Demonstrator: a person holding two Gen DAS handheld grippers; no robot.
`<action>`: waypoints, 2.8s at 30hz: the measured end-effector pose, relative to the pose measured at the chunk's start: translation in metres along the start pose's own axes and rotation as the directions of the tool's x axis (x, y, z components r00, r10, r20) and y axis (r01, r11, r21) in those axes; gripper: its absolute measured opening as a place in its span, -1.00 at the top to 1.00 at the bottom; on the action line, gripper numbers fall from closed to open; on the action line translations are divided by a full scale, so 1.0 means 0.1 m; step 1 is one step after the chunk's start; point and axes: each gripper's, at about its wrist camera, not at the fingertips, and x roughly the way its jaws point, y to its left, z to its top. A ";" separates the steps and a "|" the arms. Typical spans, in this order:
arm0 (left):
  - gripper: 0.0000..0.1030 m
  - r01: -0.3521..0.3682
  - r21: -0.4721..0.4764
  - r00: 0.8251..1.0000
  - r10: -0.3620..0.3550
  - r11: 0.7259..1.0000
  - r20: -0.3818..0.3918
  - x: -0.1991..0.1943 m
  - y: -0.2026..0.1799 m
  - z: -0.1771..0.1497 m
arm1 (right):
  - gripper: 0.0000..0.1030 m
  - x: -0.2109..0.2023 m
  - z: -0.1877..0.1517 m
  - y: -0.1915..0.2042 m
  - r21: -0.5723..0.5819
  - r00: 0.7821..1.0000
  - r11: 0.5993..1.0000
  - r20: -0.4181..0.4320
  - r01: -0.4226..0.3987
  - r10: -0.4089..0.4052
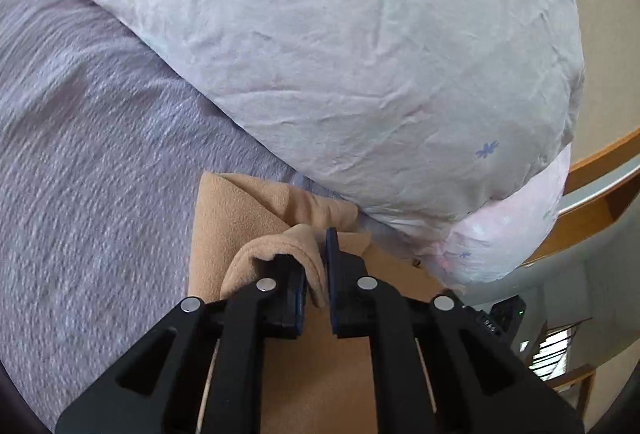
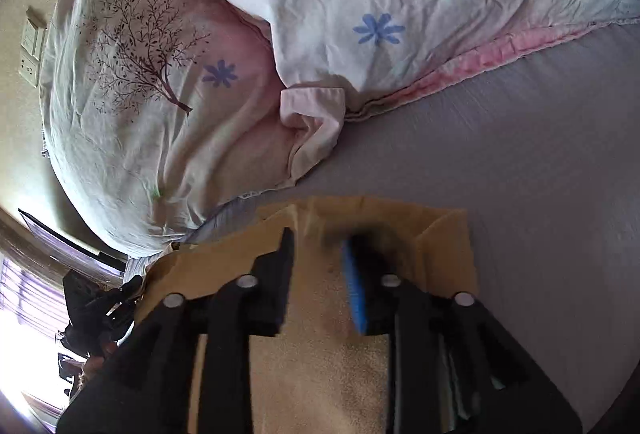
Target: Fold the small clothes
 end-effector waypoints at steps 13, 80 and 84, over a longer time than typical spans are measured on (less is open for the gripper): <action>-0.86 -0.135 0.146 0.990 0.139 0.980 -0.017 -0.76 0.00 -0.62 | -0.69 -0.27 -0.54 0.05 -0.084 0.999 0.996 -0.039 -0.005 0.001; -0.47 0.119 0.823 0.939 0.205 0.555 -0.275 0.60 -1.78 -2.85 | 0.23 -1.47 -1.29 0.13 -0.321 0.993 0.947 0.111 -0.010 0.048; -0.47 0.113 0.822 0.940 0.207 0.559 -0.270 0.60 -1.78 -2.87 | 0.77 -1.30 -1.32 0.16 -0.338 0.995 0.941 0.100 0.032 0.002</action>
